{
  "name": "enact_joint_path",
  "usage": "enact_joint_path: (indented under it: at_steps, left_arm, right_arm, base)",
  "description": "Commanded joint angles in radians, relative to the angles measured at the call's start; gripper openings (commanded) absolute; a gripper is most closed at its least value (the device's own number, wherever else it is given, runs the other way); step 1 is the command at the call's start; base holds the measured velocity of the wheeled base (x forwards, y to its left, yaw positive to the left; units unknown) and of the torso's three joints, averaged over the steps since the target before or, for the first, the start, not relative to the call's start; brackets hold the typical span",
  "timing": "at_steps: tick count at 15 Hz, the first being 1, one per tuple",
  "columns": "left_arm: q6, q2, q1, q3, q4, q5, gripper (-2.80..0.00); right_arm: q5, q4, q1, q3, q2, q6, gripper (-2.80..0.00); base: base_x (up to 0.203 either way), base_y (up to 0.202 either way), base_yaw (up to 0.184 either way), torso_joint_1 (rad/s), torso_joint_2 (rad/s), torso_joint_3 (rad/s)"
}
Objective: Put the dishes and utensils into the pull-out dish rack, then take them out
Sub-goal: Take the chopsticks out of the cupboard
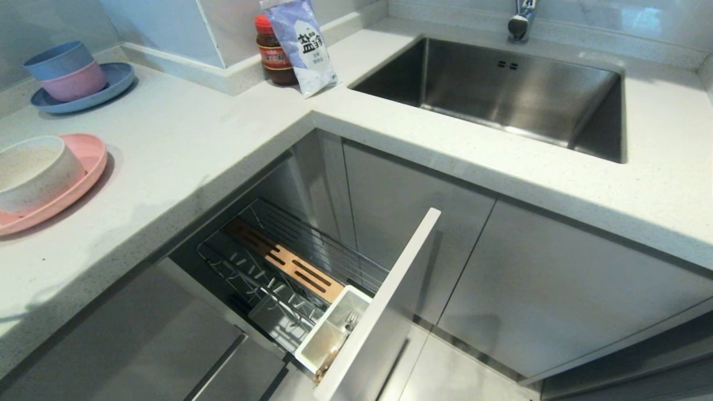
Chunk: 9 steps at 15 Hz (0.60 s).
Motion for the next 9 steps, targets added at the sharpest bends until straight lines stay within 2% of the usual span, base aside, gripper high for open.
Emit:
enact_joint_path:
  at_steps: [1, 3, 5, 9]
  left_arm:
    - [0.034, -0.006, 0.235, 0.024, -0.05, -0.004, -2.8]
    - [0.066, 0.017, 0.385, 0.028, -0.091, 0.033, -2.8]
    - [0.078, 0.054, 0.508, 0.038, -0.108, 0.156, -2.8]
    - [0.079, 0.082, 0.806, 0.131, -0.108, 0.24, -2.8]
  right_arm:
    - [0.0, 0.0, 0.0, 0.002, -0.003, 0.0, -2.8]
    - [0.0, 0.0, 0.0, 0.002, -0.003, 0.0, -2.8]
    - [0.0, 0.0, 0.0, 0.002, -0.003, 0.0, -2.8]
    - [0.0, 0.0, 0.0, 0.002, -0.003, 0.0, -2.8]
  base:
    - [0.0, 0.0, 0.0, 0.0, 0.0, 0.0]
    - [0.0, 0.0, 0.0, 0.0, 0.0, 0.0]
    - [0.0, 0.0, 0.0, 0.0, 0.0, 0.0]
    - [0.0, 0.0, 0.0, 0.0, 0.0, 0.0]
